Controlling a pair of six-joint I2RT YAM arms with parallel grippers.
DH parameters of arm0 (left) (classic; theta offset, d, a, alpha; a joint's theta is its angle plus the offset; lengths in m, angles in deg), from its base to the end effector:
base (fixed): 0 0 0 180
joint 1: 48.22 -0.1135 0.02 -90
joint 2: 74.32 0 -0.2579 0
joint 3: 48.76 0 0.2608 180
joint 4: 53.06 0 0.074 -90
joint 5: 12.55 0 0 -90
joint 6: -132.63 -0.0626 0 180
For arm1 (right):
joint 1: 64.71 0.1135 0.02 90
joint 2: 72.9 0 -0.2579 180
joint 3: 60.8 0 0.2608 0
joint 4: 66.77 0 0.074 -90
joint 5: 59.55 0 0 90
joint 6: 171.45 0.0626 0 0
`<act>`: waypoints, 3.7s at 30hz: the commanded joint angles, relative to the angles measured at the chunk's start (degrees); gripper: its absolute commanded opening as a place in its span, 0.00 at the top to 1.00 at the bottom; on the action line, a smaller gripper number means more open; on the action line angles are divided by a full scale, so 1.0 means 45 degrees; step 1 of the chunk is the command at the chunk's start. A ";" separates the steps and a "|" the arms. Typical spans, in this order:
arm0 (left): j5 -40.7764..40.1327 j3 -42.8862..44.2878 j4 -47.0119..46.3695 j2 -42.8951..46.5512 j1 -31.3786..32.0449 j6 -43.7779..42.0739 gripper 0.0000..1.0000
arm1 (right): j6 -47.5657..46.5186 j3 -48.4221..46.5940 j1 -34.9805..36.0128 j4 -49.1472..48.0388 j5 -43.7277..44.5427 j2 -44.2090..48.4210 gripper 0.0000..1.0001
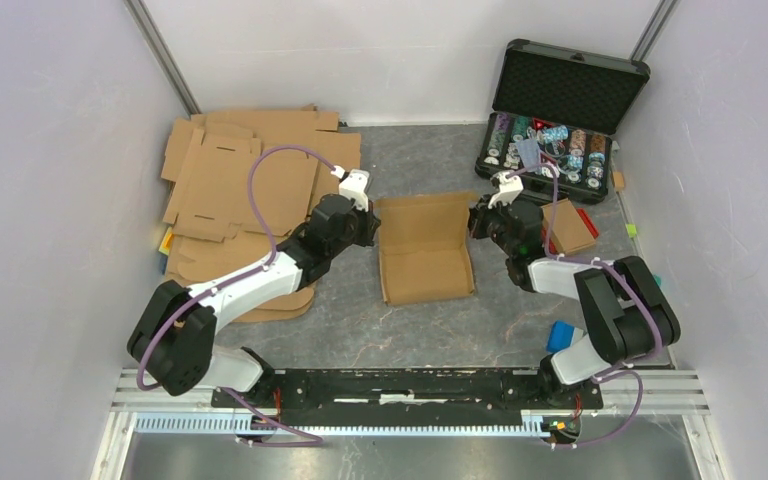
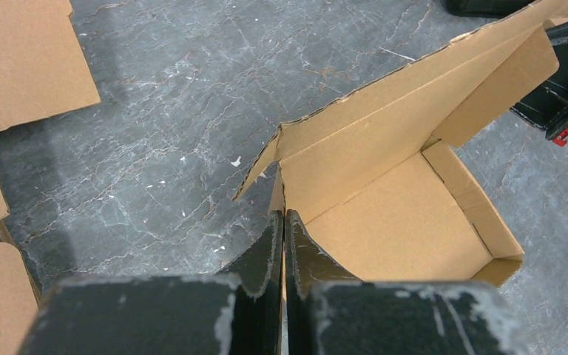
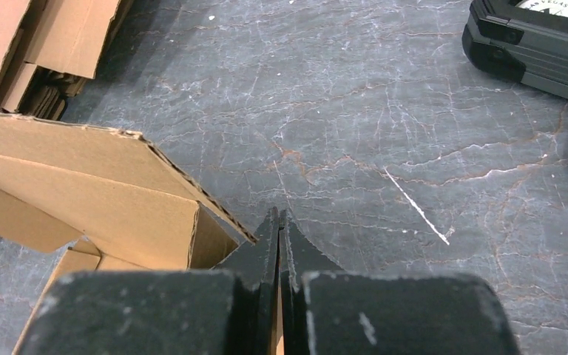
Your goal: Fold the paper box
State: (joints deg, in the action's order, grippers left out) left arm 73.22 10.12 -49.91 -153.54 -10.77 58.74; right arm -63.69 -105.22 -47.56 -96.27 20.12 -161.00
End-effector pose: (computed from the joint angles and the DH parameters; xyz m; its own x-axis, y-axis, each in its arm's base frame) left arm 0.2739 -0.2039 0.2218 -0.4574 0.0017 -0.8893 0.4432 0.8674 -0.2262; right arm 0.3135 0.1085 0.1579 -0.3621 0.2023 -0.9099 -0.3631 0.8685 0.3376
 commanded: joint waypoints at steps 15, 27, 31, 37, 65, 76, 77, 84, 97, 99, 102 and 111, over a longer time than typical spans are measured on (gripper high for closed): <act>-0.0192 -0.0289 -0.0464 -0.0175 0.1401 0.1121 0.98 | -0.0425 0.3234 0.1477 -0.2305 0.0334 0.2415 1.00; -0.0506 -0.2150 -0.0600 0.0915 0.1481 0.1243 0.98 | -0.0331 0.4151 0.1817 -0.1956 0.0530 0.3272 1.00; -0.0487 -0.2518 -0.0556 0.1264 0.1482 0.1221 0.98 | -0.0430 0.4356 0.2017 -0.1248 0.0735 0.3837 1.00; -0.0741 -0.2582 -0.0413 0.1615 0.1477 0.1107 0.98 | -0.0193 0.3929 0.2048 0.1248 0.2461 0.4659 0.93; -0.0380 -0.2039 0.0030 0.1761 0.1480 0.0695 0.97 | 0.2976 0.2281 0.2039 0.6582 -0.0116 0.5858 1.00; -0.0384 -0.2226 -0.0009 0.2030 0.1482 0.0677 0.97 | 0.3293 0.1123 0.2010 1.0780 0.4286 0.6539 1.00; -0.0423 -0.2249 -0.0009 0.2046 0.1482 0.0661 0.97 | 0.3282 0.1212 0.1995 1.0951 0.4316 0.6712 1.00; -0.0414 -0.2255 -0.0010 0.2091 0.1482 0.0591 0.97 | 0.2731 0.2030 0.2019 1.1217 0.2375 0.7306 1.00; -0.0292 -0.2294 0.0069 0.2175 0.1472 0.0519 0.97 | 0.4667 0.2945 0.2014 0.6997 -0.2119 0.6644 1.00; -0.0233 -0.2281 0.0054 0.2138 0.1499 0.0539 0.97 | 0.4929 0.2978 0.2028 0.6665 -0.2377 0.6412 1.00; -0.0317 -0.2287 0.0065 0.2090 0.1502 0.0519 0.97 | 0.4368 0.2500 0.2022 0.7279 -0.2413 0.6181 1.00; -0.1140 -0.2165 0.0488 0.2078 0.1463 0.0651 0.97 | 0.1365 0.2280 0.2029 1.1659 0.0706 0.8800 0.74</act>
State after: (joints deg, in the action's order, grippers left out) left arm 69.85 -0.37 -48.73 -144.45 -4.22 62.29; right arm -52.10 -96.28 -38.47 -50.50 17.43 -128.54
